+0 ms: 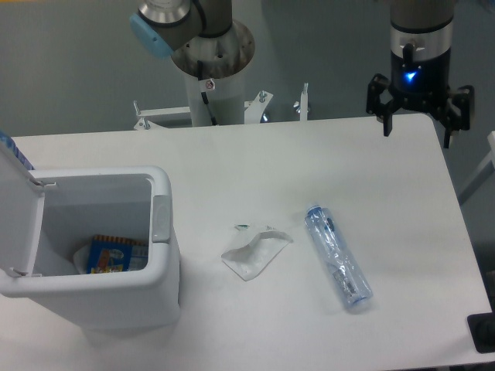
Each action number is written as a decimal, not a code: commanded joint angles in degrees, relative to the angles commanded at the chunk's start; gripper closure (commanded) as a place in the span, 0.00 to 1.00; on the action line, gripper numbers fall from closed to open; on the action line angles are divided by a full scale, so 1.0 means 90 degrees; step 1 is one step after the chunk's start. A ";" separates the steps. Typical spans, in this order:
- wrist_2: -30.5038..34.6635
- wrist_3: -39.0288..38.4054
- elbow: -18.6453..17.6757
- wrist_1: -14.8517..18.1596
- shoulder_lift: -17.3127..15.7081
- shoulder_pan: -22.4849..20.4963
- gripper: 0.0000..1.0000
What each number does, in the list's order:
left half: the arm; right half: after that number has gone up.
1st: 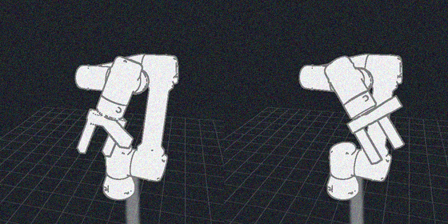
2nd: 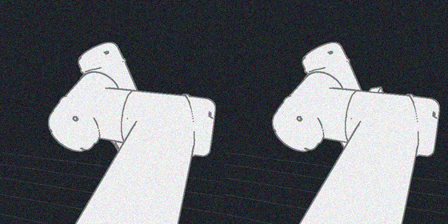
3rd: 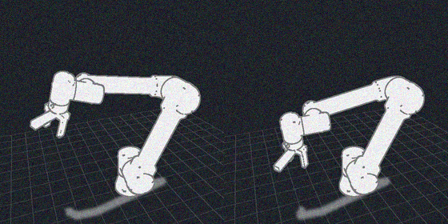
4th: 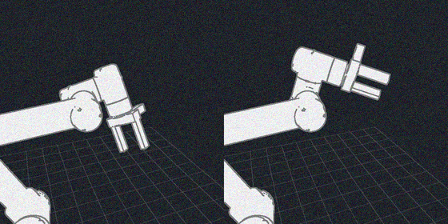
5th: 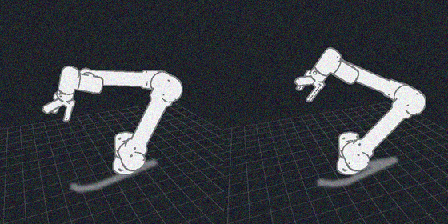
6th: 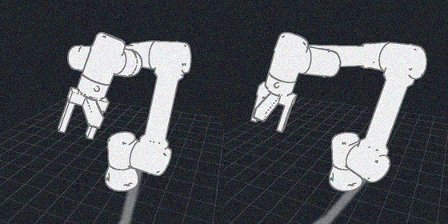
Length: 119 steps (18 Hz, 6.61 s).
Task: Place the trash in the trash can
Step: 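Move the open gripper down over the crumpled clear plastic bag, then close the gripper on the plastic bag and lift it, then carry the bag over the white bin and open the gripper, then move the gripper back over the clear water bottle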
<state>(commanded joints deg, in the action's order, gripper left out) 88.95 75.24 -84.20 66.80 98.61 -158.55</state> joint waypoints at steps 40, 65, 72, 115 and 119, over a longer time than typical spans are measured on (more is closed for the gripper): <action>-0.1338 -0.1104 -0.2324 -0.1640 0.1591 0.2129 0.00; -0.2439 -0.2625 -0.0860 -0.1777 0.1075 0.1856 1.00; -0.3408 -0.4470 -0.0303 -0.1807 0.0626 0.1621 1.00; -0.2549 -0.7090 0.0166 -0.1953 0.0537 0.2121 0.00; -0.2471 -0.7080 -0.0029 -0.1904 0.0664 0.1476 0.00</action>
<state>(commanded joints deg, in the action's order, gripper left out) 66.70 11.51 -84.46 49.66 104.59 -145.27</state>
